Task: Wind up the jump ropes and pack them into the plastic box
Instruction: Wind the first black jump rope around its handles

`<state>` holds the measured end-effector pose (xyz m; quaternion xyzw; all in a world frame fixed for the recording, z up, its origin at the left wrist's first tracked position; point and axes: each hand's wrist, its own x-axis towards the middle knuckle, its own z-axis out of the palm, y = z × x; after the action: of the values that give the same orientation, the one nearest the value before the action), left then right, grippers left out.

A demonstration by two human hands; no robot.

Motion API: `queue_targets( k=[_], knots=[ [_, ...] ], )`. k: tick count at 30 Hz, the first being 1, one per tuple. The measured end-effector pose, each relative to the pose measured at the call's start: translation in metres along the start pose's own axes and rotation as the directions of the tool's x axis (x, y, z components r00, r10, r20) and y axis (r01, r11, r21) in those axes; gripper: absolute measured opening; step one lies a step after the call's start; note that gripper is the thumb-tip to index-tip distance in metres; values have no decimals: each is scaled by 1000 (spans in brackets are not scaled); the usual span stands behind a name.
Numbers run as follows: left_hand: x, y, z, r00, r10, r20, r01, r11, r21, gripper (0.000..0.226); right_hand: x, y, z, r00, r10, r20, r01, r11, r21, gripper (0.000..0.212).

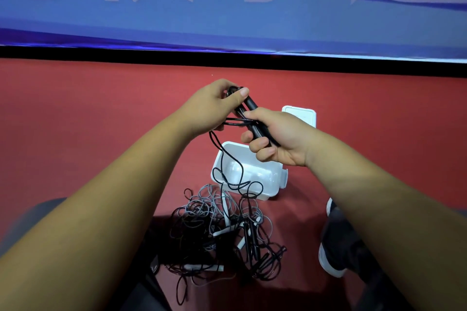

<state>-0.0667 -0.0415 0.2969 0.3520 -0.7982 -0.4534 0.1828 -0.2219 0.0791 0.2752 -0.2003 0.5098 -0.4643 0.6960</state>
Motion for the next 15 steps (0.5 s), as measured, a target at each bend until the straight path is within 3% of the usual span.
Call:
queue_targets(
  k=[4, 8, 10, 12, 15],
  knots=[
    [-8, 9, -7, 960, -159, 231, 130, 982, 135, 50, 7, 0, -10, 991, -41, -127, 48, 997, 58, 18],
    [-12, 10, -18, 907, -63, 417, -12, 985, 174, 26, 13, 2, -20, 982, -39, -187, 59, 993, 102, 29],
    [-12, 12, -21, 914, -18, 404, -65, 980, 190, 13, 14, 3, -21, 982, -34, -184, 57, 991, 122, 32],
    [-11, 11, -19, 945, 45, 323, -152, 937, 315, 6, 13, 2, -20, 987, -27, -161, 52, 987, 152, 31],
    [-10, 7, -12, 937, 320, 136, -328, 681, 655, 7, 11, -2, -18, 992, -30, -120, 55, 977, 205, 33]
  ],
)
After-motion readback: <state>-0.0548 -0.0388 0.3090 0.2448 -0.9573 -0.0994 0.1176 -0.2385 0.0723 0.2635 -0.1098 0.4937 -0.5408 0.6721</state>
